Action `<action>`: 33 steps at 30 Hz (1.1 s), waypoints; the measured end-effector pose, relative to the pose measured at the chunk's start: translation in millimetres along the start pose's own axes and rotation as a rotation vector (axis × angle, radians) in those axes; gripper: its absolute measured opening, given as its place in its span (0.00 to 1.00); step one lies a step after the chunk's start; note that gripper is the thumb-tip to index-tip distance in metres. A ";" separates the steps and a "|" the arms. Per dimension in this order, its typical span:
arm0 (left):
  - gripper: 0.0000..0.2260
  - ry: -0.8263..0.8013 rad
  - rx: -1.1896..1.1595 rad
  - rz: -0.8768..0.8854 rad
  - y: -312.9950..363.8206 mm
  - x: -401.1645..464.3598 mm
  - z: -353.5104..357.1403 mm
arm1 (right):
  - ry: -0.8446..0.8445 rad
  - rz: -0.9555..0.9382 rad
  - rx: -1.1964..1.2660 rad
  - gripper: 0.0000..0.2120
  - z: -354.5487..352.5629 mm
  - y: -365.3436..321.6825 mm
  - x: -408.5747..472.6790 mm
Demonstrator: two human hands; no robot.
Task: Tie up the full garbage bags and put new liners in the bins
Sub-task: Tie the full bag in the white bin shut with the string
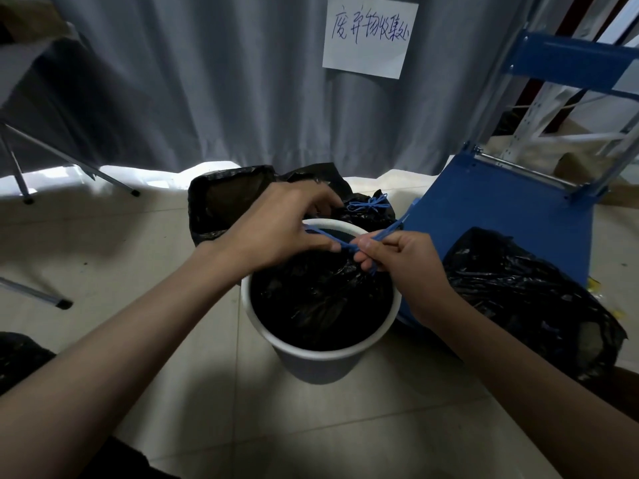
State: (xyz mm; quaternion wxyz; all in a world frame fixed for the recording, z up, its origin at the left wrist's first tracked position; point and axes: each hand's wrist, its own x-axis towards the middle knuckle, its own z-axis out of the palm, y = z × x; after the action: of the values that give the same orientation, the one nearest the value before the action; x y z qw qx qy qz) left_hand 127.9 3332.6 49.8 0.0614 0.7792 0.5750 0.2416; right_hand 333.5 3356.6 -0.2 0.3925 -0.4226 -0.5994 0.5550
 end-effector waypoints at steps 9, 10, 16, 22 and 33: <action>0.05 -0.152 -0.401 -0.222 18.4 -5.0 36.7 | 0.033 -0.135 -0.204 0.05 1.4 0.0 -2.2; 0.04 -0.180 -0.473 -0.256 17.6 -5.4 38.6 | 0.033 -0.143 -0.210 0.05 1.3 -0.5 -2.3; 0.11 -0.160 -0.512 -0.319 12.0 -7.4 48.3 | 0.061 -0.043 -0.079 0.04 -1.2 2.2 -3.4; 0.07 -0.028 -0.281 -0.208 23.2 -11.6 48.6 | 0.095 0.131 0.039 0.11 -3.3 2.3 -2.7; 0.10 0.076 0.001 0.115 29.7 -21.6 49.9 | 0.005 0.206 0.040 0.16 -1.3 -0.3 -5.0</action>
State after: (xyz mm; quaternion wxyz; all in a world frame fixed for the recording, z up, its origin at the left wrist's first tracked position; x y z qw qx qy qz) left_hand 171.1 3311.9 10.6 0.0252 0.8013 0.5313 0.2740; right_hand 336.3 3352.3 0.1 0.3432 -0.4751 -0.5406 0.6035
